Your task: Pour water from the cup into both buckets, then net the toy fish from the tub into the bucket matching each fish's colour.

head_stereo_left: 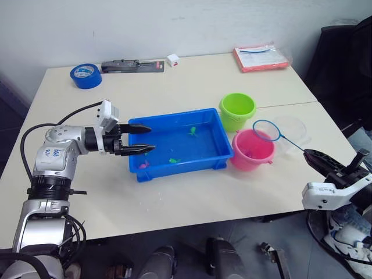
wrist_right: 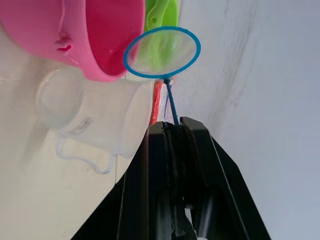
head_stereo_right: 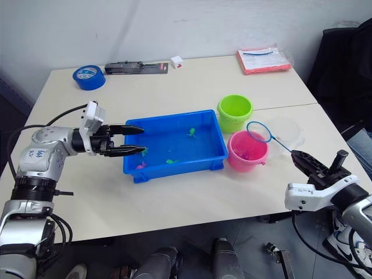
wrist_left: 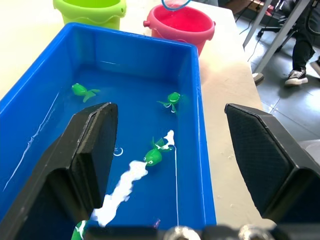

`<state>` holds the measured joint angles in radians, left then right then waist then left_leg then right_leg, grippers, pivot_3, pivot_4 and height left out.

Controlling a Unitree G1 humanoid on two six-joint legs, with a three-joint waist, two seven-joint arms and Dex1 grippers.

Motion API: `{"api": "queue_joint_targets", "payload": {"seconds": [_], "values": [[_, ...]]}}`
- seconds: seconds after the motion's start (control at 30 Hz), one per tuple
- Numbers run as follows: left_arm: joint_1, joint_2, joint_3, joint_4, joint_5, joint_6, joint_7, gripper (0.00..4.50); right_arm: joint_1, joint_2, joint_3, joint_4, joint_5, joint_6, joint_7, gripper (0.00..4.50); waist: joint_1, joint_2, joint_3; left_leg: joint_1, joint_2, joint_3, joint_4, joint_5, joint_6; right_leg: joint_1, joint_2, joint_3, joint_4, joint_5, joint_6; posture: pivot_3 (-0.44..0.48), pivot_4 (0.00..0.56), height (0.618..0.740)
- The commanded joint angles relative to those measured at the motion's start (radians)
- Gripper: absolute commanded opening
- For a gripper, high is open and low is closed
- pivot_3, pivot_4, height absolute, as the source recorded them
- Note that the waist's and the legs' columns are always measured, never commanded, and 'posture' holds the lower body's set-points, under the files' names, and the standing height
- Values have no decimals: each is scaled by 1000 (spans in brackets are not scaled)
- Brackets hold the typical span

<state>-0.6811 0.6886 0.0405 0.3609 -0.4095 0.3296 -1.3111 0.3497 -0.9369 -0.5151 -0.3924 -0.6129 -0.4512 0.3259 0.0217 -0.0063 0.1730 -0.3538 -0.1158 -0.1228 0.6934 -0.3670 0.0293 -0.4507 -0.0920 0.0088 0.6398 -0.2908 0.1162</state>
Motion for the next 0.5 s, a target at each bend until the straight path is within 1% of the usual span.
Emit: {"api": "queue_joint_targets", "payload": {"seconds": [0.03, 0.1, 0.2, 0.3, 0.43, 0.5], "values": [[17, 22, 37, -42, -17, -6, 1, 3709, -37, -8, -26, 2, 20, -34, -20, 793, -1, 0, 0, 0, 0, 0, 0, 0, 0, 0, 0, 0, 0, 0, 0, 0, 150, 740], [23, 24, 40, -45, -18, -6, 1, 3709, -75, -17, -9, -2, 57, -30, 5, 793, -2, 0, 0, 0, 0, 0, 0, 0, 0, 0, 0, 0, 0, 0, 0, 0, 150, 740], [34, 35, 52, -49, -17, -4, 8, 3709, -183, -57, 51, -8, 178, 16, 97, 793, -10, 0, 0, 0, 0, 0, 1, 0, 0, 1, 0, 0, 0, 0, 0, 0, 150, 740], [41, 46, 65, -55, -19, 1, 19, 3709, -298, -77, 116, -5, 307, 107, 191, 793, -17, 0, 0, 2, 2, -1, 0, 0, 0, 3, 0, 0, -2, 0, 0, 0, 150, 740], [73, 74, 100, -80, -22, 14, 51, 3709, -521, -51, 268, -57, 568, 423, 361, 793, -29, 0, 0, 1, 2, -3, 1, 0, 0, 4, 0, 0, -3, 0, 0, 0, 150, 740], [110, 98, 131, -103, -23, 17, 73, 3709, -664, -10, 368, -79, 700, 658, 430, 793, -34, 0, 0, 1, 3, -3, 0, 0, 0, 4, 0, 0, -3, 0, 0, 0, 150, 740]]}}
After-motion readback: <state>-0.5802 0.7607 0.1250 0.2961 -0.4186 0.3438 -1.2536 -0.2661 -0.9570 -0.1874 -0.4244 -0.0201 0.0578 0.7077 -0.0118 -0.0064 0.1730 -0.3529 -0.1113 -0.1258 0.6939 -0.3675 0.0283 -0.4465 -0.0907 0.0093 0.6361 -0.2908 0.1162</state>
